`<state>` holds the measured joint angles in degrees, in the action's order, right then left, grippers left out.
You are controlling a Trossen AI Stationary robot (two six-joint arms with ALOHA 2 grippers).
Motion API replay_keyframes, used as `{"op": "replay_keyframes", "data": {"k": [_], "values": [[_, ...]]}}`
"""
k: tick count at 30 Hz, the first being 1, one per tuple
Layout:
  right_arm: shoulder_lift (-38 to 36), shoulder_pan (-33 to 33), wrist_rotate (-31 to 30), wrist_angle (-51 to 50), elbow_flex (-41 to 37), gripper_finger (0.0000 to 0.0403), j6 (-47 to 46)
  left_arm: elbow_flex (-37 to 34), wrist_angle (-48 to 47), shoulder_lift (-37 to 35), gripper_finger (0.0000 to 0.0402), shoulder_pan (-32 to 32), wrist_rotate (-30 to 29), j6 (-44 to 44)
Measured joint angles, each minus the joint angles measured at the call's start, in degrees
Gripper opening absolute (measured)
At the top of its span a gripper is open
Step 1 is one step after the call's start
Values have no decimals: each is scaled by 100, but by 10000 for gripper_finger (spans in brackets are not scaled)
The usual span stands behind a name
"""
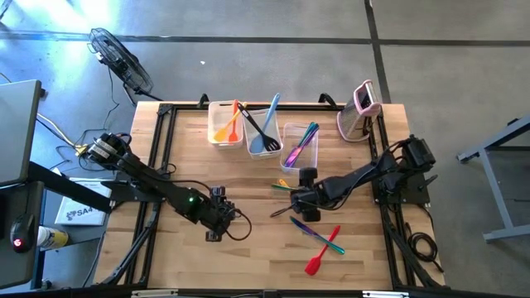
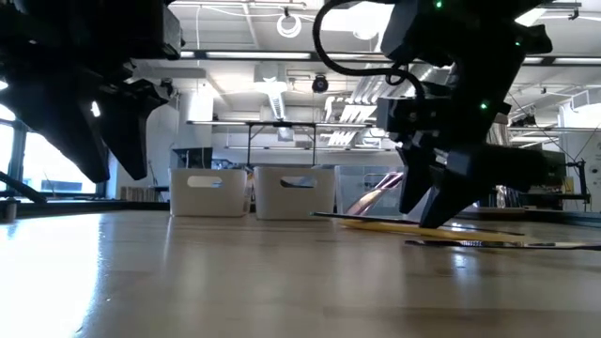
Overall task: Pick & Place Kitchen Items
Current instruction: Put the purple table knife into the transparent bin
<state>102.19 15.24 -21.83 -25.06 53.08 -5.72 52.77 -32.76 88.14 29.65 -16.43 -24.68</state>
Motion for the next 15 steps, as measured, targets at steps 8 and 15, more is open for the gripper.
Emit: {"op": "replay_keyframes", "data": {"k": [8, 15], "values": [[46, -351, 662, -34, -2, 246, -1, 0, -21, 0, 232, 0, 20, 43], [46, -781, 1452, -30, 0, 234, 200, 0, -21, 0, 232, 0, 20, 41]]}}
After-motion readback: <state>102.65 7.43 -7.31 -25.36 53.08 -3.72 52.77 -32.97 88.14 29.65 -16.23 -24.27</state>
